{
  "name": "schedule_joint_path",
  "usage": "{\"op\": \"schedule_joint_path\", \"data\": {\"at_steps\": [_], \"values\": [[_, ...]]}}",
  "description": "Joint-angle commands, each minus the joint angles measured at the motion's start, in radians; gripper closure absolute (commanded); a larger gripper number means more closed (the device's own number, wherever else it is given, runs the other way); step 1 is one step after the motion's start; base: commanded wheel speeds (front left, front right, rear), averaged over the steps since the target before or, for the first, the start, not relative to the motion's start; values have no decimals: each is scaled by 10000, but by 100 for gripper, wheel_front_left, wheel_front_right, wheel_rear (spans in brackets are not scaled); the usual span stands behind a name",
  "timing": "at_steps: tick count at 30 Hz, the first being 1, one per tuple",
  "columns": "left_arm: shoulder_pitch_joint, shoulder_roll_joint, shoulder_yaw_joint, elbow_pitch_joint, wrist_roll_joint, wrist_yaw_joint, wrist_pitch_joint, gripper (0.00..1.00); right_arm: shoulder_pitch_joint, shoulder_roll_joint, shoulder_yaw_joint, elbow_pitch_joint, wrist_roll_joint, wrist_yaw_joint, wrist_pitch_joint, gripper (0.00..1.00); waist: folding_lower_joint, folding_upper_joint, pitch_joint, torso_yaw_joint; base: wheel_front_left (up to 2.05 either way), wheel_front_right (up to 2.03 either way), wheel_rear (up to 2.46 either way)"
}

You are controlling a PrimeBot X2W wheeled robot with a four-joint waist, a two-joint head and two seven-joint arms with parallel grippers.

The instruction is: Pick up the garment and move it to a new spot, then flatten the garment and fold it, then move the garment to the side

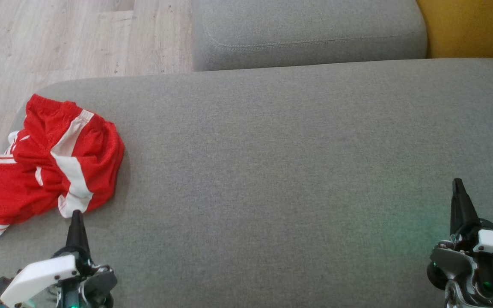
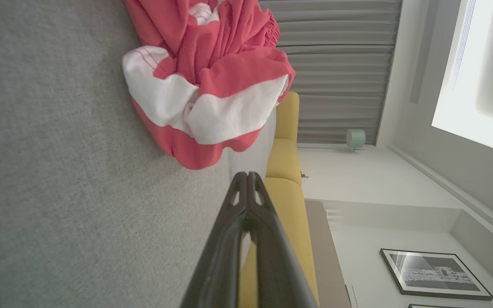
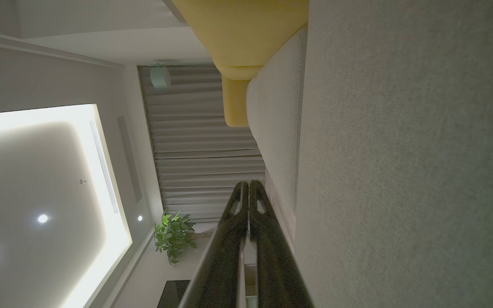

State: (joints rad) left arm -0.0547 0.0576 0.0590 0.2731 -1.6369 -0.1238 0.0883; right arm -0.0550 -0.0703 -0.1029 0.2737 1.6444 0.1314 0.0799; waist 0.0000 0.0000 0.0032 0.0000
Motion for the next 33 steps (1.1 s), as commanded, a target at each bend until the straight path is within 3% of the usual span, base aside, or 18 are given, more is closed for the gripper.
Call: {"op": "schedule_joint_path", "data": {"at_steps": [1,23,24,33], "values": [[-512,95,316,-292,90,-69,63,100,-503,-9,180,-307,-117,-7,101,100,0,0,0,0,0,0,0],[-517,55,374,-289,138,-69,109,100,-509,40,110,-302,-175,-7,157,100,0,0,0,0,0,0,0],[-1,-29,37,2,17,-2,73,0,-1,58,-59,11,-92,0,92,0,0,0,0,0,0,0,0],[229,-104,-142,558,129,5,-65,0,327,119,146,508,-170,0,-35,0,0,0,8,2,0,0,0]]}}
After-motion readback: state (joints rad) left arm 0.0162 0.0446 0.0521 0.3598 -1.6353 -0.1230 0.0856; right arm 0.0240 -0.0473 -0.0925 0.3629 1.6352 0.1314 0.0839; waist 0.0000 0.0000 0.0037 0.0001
